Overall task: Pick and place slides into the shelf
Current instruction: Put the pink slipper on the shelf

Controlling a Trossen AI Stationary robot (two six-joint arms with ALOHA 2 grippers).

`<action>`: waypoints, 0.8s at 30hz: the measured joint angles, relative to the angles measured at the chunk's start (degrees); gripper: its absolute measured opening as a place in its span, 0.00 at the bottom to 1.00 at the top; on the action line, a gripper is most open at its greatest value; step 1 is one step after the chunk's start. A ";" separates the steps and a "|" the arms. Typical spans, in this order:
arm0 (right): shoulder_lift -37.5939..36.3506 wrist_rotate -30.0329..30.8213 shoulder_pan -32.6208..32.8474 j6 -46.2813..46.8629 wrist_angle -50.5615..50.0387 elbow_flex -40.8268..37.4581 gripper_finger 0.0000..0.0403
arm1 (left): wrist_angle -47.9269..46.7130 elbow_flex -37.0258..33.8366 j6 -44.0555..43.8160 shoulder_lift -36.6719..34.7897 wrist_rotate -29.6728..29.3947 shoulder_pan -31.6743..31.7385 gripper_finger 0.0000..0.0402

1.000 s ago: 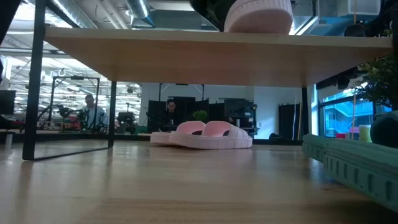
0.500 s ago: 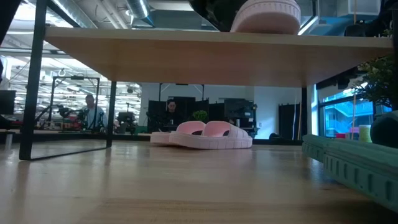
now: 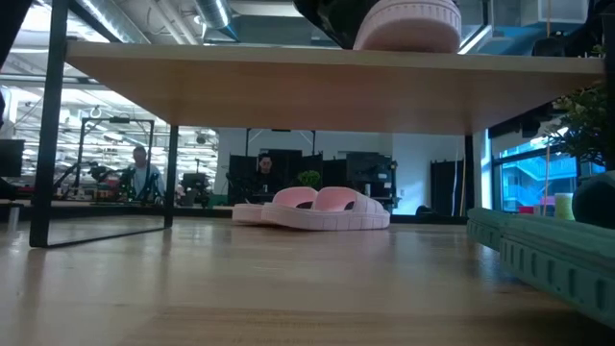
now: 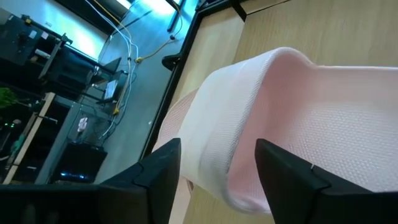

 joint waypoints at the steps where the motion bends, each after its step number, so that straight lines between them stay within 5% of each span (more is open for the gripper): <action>1: 0.00 0.01 0.01 0.00 0.02 0.00 0.70 | -0.05 0.06 0.02 0.00 -0.02 -0.22 0.49; 13: 0.00 0.00 0.00 0.00 0.01 0.00 0.70 | -6.14 7.31 3.33 -0.16 -0.10 -5.85 0.49; 20: 0.00 0.02 0.00 0.00 0.02 0.00 0.70 | -27.02 10.56 -13.95 -0.16 3.87 -13.02 0.50; 24: 0.00 0.02 0.00 0.00 0.02 0.00 0.70 | -37.14 10.62 -26.95 -0.16 13.55 -17.48 0.50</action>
